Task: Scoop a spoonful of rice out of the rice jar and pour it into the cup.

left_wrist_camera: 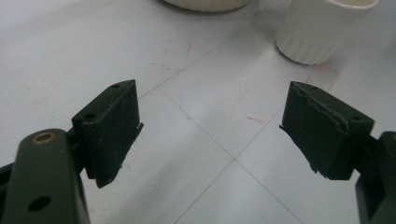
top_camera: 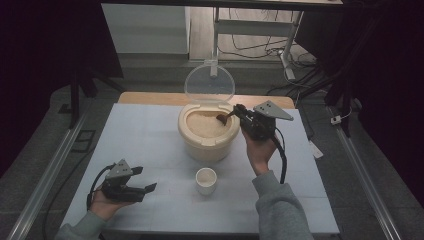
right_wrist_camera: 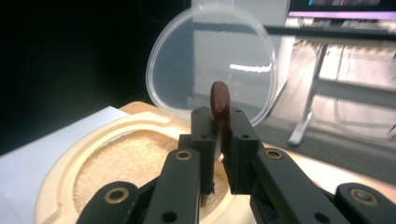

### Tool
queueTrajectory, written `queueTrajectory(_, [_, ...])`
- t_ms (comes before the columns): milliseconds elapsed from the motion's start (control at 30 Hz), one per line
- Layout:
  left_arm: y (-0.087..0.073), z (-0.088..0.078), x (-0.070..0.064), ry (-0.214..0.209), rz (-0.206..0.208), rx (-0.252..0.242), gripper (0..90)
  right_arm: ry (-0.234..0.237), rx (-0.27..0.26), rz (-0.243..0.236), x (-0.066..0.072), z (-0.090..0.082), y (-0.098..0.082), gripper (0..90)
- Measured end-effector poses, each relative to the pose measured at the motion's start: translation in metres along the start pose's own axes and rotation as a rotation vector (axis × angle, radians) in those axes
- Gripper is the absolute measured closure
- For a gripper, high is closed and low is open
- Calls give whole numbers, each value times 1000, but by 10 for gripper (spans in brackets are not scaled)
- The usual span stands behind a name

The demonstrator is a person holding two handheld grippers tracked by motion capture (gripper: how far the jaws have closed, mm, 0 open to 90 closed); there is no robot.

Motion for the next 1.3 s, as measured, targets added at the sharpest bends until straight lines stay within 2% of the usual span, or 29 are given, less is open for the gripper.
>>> queueTrajectory(33, [0, 0, 0, 0, 1, 0, 191, 18, 6, 62, -3, 4, -6, 832])
queueTrajectory(67, [0, 0, 0, 0, 0, 0, 191, 18, 6, 62, -3, 4, -6, 832])
queueTrajectory(100, [0, 0, 0, 0, 0, -1, 191, 24, 3, 97, -5, 5, -8, 832])
queueTrajectory(133, [0, 0, 0, 0, 0, -1, 191, 40, -3, 177, -11, 6, -12, 829])
queueTrajectory(167, [0, 0, 0, 0, 1, 0, 191, 40, -3, 177, -11, 6, -12, 829])
queueTrajectory(200, [0, 0, 0, 0, 2, 0, 191, 60, -6, 251, -16, 6, -14, 826])
queueTrajectory(233, [0, 0, 0, -1, 2, 0, 191, 70, -6, 294, -20, 6, -16, 826])
queueTrajectory(267, [0, 0, 0, -1, 3, 0, 191, 77, -8, 328, -22, 7, -17, 825])
queueTrajectory(300, [0, 0, 0, -1, 3, 0, 191, 77, -8, 328, -22, 7, -17, 825])
queueTrajectory(333, [0, 0, 0, 0, 1, -1, 191, 83, -9, 357, -24, 7, -18, 825])
queueTrajectory(367, [0, 0, 0, 1, 0, 0, 191, 115, -17, 448, -31, 7, -22, 826])
queueTrajectory(400, [0, 0, 0, 0, -1, 0, 191, 115, -17, 448, -31, 7, -22, 826])
queueTrajectory(433, [0, 0, 1, 0, -1, 0, 191, 130, -20, 502, -34, 7, -24, 827])
queueTrajectory(533, [0, 0, 0, 0, 2, 1, 191, 135, -18, 524, -36, 7, -27, 826])
queueTrajectory(600, [0, 0, 0, 1, 3, 0, 191, 145, -23, 579, -39, 7, -29, 823])
queueTrajectory(700, [0, 0, 0, 2, 2, -2, 191, 146, -21, 606, -40, 7, -30, 824])
queueTrajectory(733, [0, 0, 0, 2, 2, -2, 192, 152, -27, 640, -42, 6, -31, 825])
queueTrajectory(767, [0, 0, 1, 2, 1, -1, 192, 152, -27, 640, -42, 6, -31, 825])
queueTrajectory(833, [0, 0, 0, 1, 3, -1, 191, 164, -33, 669, -44, 4, -32, 828])
queueTrajectory(867, [0, 0, 0, 1, 4, 0, 192, 179, -36, 702, -45, 3, -32, 830])
queueTrajectory(933, [0, 0, 0, 1, 5, 0, 192, 179, -43, 712, -45, 3, -32, 832])
queueTrajectory(967, [0, 0, 0, 1, 5, 0, 192, 199, -45, 737, -45, 2, -32, 833])
queueTrajectory(1100, [0, 0, 0, 2, 7, -2, 192, 218, -34, 763, -45, 2, -33, 833])
queueTrajectory(1133, [0, 0, 0, 2, 9, -2, 193, 214, -34, 782, -45, 2, -33, 833])
queueTrajectory(1300, [0, 0, 0, 3, 10, -3, 194, 224, -37, 818, -47, 2, -35, 833])
Point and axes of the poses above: each handheld gripper's, and its own axes: z roughly forward along the jaws, y roughly out of its top, x roughly to its left, the point moved 2 cm from there along z, roughly forward along the jaws, and after that the axes turned 5 degrees about x, right-handed, at the moved point
